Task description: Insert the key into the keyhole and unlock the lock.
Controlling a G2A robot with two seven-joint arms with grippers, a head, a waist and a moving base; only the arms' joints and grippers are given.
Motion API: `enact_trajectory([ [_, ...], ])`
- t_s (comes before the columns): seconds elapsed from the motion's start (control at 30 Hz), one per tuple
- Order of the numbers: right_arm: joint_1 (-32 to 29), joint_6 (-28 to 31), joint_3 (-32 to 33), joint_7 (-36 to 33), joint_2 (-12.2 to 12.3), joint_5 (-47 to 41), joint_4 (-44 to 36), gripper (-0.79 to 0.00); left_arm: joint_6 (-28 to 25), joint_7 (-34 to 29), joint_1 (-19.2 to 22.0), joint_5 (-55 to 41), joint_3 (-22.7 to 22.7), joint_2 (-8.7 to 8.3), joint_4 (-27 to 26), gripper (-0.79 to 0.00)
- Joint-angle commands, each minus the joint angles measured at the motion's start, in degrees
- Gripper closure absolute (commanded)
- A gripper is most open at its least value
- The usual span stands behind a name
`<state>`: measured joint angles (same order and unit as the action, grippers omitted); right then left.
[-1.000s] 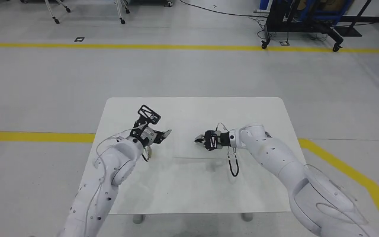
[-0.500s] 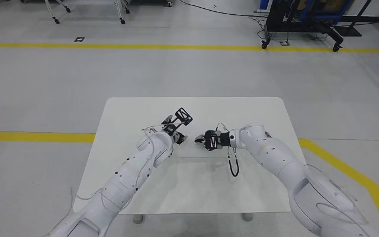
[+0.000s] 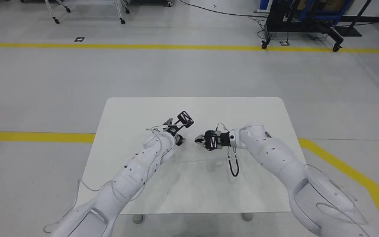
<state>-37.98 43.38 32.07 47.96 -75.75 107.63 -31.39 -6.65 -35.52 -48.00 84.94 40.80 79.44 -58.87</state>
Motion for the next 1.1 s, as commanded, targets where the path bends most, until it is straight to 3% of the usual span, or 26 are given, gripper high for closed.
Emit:
enact_trajectory([
  [0.0,0.00,0.00,0.00,0.00,0.00,0.00,0.00,0.000,-0.11,0.31,0.39,-0.17,-0.12,0.34,0.98,-0.785],
  [0.2,-0.33,-0.46,0.03,-0.77,0.00,-0.09,-0.30,0.000,0.76,1.35,1.15,-0.54,0.97,0.84,0.62,-0.785],
  [0.33,-1.14,-0.11,0.75,-1.04,0.57,-1.03,-2.65,0.000,0.89,2.00,0.26,-0.01,3.93,-0.02,-3.75,-0.785],
  [0.47,-2.02,-1.60,2.36,0.87,1.85,-1.81,-3.93,0.000,-0.45,2.89,-3.10,0.14,10.15,-2.10,-12.55,-0.785],
  [0.67,-5.97,-7.34,6.98,8.17,5.06,-3.93,-8.03,0.000,-8.00,7.59,-14.40,-2.79,24.25,-6.07,-30.18,-0.785],
  [0.77,-9.45,-8.54,10.14,15.55,7.30,-5.47,-10.64,0.000,-7.99,7.68,-15.14,-2.41,25.14,-6.29,-31.14,-0.785],
  [1.07,-9.45,-8.54,10.14,15.55,7.30,-5.47,-10.64,0.000,-7.99,7.68,-15.14,-2.41,25.14,-6.29,-31.14,-0.785],
])
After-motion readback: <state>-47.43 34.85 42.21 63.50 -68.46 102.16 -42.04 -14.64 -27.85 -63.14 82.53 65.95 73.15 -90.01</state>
